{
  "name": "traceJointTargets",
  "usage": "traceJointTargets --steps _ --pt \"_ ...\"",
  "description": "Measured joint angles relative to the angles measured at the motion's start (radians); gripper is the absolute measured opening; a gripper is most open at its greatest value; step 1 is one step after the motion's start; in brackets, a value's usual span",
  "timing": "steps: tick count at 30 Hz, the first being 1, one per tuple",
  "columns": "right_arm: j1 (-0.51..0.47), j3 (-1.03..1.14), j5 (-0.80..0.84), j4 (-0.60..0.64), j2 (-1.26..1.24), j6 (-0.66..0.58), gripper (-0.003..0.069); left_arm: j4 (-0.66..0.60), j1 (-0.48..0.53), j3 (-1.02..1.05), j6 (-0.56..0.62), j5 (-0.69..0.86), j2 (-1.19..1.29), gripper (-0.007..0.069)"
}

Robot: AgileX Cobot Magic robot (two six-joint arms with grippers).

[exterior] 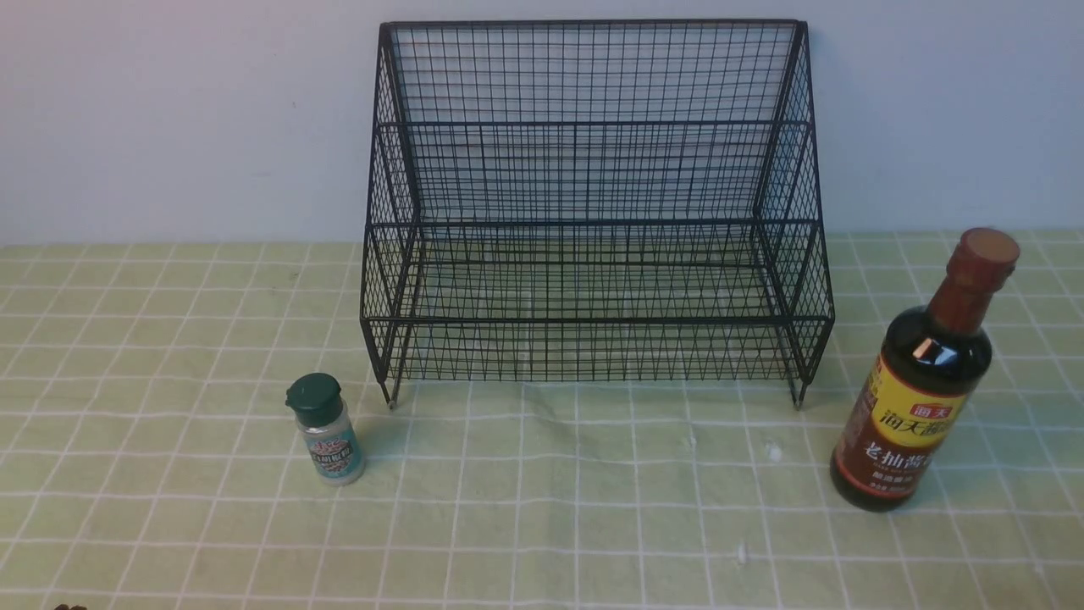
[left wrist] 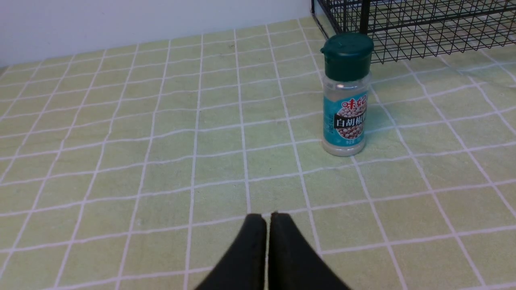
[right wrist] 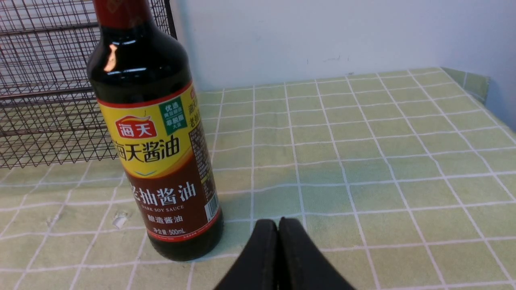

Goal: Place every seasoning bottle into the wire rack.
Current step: Use the left arm to grab the condiment bottle closest to it

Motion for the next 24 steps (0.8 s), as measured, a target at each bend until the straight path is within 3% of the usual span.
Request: traceJointTargets --steps 7,15,20,24 --pt "0.0 0.0 0.0 0.0 0.0 0.0 -0.0015 -0.021 0.0 0.001 0.001 -0.027 0.0 -0.0006" --pt "0.0 0.0 0.0 0.0 0.0 0.0 -0.0015 -0.319 0.0 0.003 -0.05 -0.326 0.0 -0.0006" --pt "0.0 0.0 0.0 0.0 0.0 0.0 -0.0015 -0.523 0.0 -0.018 -0.114 -0.599 0.0 -0.0006" --pt "0.0 0.001 -0.017 0.003 0.0 0.0 -0.0015 -0.475 0.0 -0.171 -0.123 -0.618 0.004 -0.0006"
